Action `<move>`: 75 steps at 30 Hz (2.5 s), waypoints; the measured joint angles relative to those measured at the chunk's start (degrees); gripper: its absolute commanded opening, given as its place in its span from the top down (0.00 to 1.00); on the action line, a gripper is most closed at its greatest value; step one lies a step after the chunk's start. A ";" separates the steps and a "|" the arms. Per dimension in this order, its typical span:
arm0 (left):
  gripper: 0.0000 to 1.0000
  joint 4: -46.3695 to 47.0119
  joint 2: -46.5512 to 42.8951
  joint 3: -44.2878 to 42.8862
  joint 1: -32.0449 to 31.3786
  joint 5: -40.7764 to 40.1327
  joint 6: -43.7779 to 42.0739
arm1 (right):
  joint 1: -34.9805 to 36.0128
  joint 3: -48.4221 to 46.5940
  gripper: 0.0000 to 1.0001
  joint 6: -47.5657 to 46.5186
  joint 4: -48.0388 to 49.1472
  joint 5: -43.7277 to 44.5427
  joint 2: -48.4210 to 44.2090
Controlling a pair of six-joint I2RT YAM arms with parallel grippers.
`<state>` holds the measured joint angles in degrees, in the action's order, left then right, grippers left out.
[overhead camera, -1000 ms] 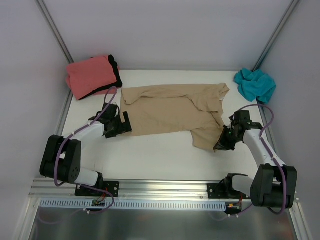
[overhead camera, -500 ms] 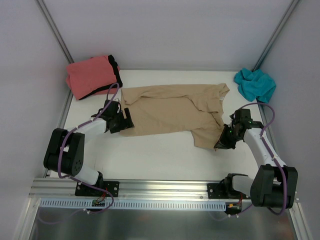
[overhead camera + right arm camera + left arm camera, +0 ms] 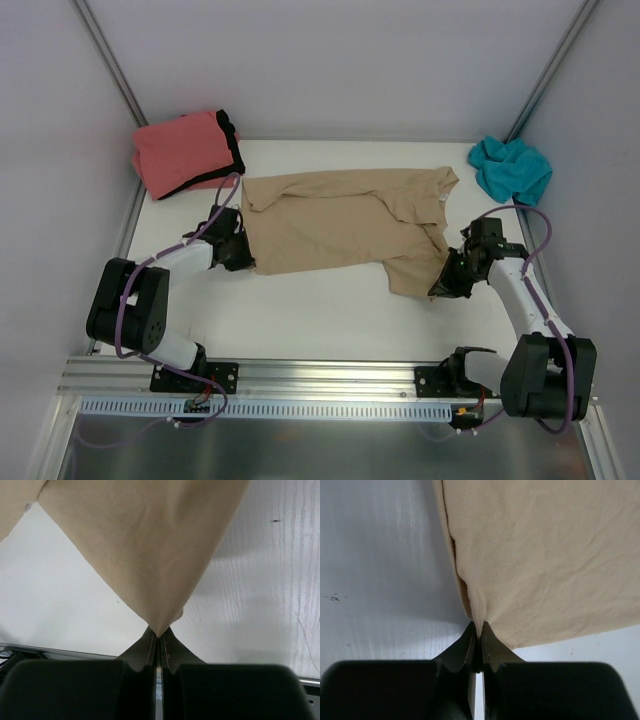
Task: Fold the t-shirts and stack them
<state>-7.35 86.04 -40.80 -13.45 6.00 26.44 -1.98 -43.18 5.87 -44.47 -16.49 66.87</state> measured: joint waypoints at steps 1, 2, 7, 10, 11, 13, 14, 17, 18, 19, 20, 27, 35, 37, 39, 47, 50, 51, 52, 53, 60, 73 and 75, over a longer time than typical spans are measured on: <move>1.00 -0.37 -0.11 0.00 -0.04 -0.02 -0.07 | 0.00 0.00 0.99 0.07 0.00 0.00 -0.09; 1.00 -0.94 -0.24 -0.07 -0.09 -0.09 -0.15 | 0.00 0.00 1.00 0.09 0.00 0.00 -0.17; 1.00 -6.27 -0.92 -1.29 -0.09 -0.81 -1.44 | 0.00 -0.87 1.00 0.09 -0.83 0.46 -0.26; 1.00 -10.32 -2.08 -2.32 -0.09 -1.79 -2.51 | 0.00 -3.56 1.00 0.11 -1.49 0.76 -0.20; 1.00 -11.37 -2.43 -2.78 -0.09 -1.99 -2.82 | 0.00 -4.37 1.00 0.13 -1.53 0.81 -0.15; 1.00 -13.27 -3.45 -3.74 -0.09 -2.23 -3.26 | 0.00 -6.10 0.99 0.24 -1.53 0.83 -0.02; 1.00 -14.01 -4.07 -4.17 -0.09 -2.32 -3.37 | 0.00 -6.91 0.99 0.33 -1.62 0.83 0.15; 1.00 -15.89 -5.66 -5.53 -0.09 -3.13 -3.56 | 0.00 -9.79 1.00 0.68 -1.97 0.81 1.46; 1.00 -16.26 -5.92 -5.92 -0.09 -3.30 -3.58 | 0.00 -10.71 1.00 0.72 -2.01 0.79 2.08; 1.00 -16.72 -6.03 -6.45 -0.09 -3.48 -3.63 | 0.00 -12.11 1.00 0.74 -2.10 0.81 3.17; 1.00 -17.20 -6.03 -6.88 -0.09 -3.56 -3.69 | 0.00 -13.18 0.99 0.76 -2.16 0.79 4.11; 1.00 -20.20 -5.60 -11.63 -0.07 -3.74 -3.98 | 0.00 -21.24 0.99 0.98 -1.73 0.48 12.48; 1.00 -21.97 -0.35 -19.21 0.04 -3.82 -4.66 | 0.00 -34.47 1.00 2.01 -0.61 -1.86 25.75; 1.00 -22.56 1.60 -21.24 0.04 -3.82 -4.72 | 0.00 -38.01 1.00 2.40 -0.37 -2.62 29.14; 1.00 -22.99 3.76 -23.71 0.07 -3.93 -4.76 | 0.00 -41.90 1.00 2.71 -0.35 -3.41 32.48; 1.00 -24.50 10.62 -31.93 0.81 -5.25 -4.79 | 0.02 -54.77 0.99 4.02 0.04 -5.90 44.48; 1.00 -25.14 12.52 -34.16 1.18 -5.51 -4.81 | 0.02 -58.99 1.00 4.50 -0.17 -6.56 48.28; 1.00 -25.53 13.18 -34.95 1.22 -5.68 -4.81 | 0.02 -60.61 1.00 4.63 -0.42 -6.75 49.55; 1.00 -25.73 13.79 -35.60 1.51 -5.92 -4.83 | 0.02 -61.90 1.00 4.68 -0.39 -6.82 50.73; 1.00 -25.94 14.32 -36.22 1.60 -6.10 -4.85 | 0.02 -62.93 1.00 4.76 -0.52 -6.93 51.69; 1.00 -26.64 16.70 -38.38 3.39 -6.36 -4.96 | 0.02 -70.71 1.00 5.81 -2.47 -7.08 57.53; 1.00 -26.56 17.11 -38.80 6.51 -6.54 -5.03 | -1.64 -76.61 1.00 6.47 -4.26 -7.15 61.40; 1.00 -26.56 17.62 -39.01 6.95 -6.58 -4.98 | -1.99 -77.07 1.00 6.58 -4.35 -7.15 62.18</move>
<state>-33.91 103.66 -79.81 -6.50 -0.58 21.45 -3.97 -120.25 12.45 -48.82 -23.64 129.05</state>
